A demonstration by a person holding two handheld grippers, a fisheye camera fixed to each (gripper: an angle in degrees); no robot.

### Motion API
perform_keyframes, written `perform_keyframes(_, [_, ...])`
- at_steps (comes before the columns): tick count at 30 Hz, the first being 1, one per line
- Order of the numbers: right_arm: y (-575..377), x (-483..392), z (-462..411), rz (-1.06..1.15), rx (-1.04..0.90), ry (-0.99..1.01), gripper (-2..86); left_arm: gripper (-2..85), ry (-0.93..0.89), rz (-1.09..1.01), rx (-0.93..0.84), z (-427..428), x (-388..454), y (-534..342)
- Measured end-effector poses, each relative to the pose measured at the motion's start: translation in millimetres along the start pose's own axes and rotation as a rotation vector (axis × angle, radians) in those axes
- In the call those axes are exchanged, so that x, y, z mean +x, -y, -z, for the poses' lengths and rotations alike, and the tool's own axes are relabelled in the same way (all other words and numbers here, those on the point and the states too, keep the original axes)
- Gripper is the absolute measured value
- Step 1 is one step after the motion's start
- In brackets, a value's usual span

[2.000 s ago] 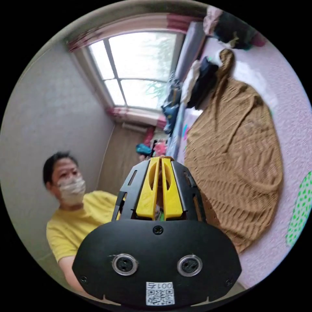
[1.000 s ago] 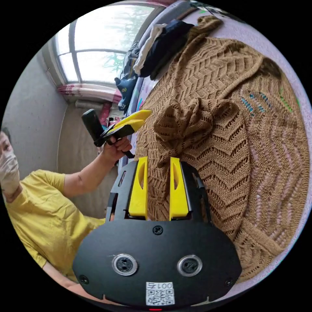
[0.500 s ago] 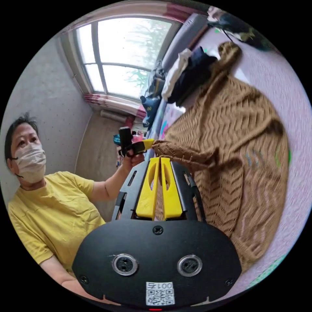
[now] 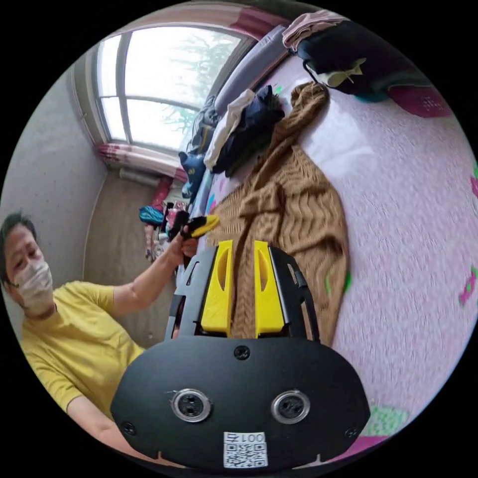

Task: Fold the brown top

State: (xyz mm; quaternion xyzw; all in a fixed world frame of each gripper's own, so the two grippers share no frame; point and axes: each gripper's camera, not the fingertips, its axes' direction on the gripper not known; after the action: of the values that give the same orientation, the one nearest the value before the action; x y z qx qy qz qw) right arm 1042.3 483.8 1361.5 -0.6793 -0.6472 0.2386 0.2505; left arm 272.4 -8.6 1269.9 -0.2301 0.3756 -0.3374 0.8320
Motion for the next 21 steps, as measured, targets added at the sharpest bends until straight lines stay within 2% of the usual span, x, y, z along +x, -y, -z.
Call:
perform_keyframes(2, [-53.1,-5.5,14.8,0.017,-0.101,-0.032,6.8,-0.4,0.042,-0.092,-0.082,1.7,5.2,-23.4])
perform_keyframes(6, [-133.7,-8.6,26.4,-0.026,-0.257,-0.067,7.0,0.6,0.213,-0.328,-0.413,-27.7,17.9,-102.9])
perform_keyframes(9, [-176.9,-9.4,17.8,-0.055,-0.382,-0.121,7.4,1.7,0.242,-0.378,-0.568,-54.1,11.6,-153.1])
perform_keyframes(15, [-197.2,-12.9,3.1,-0.015,-0.458,-0.242,7.3,2.3,0.333,-0.447,-0.583,-76.5,-2.0,-194.3])
perform_keyframes(21, [-199.9,-5.9,1.1,-0.038,-0.425,-0.164,5.7,1.7,0.405,-0.475,-0.602,-89.6,-18.3,-208.1])
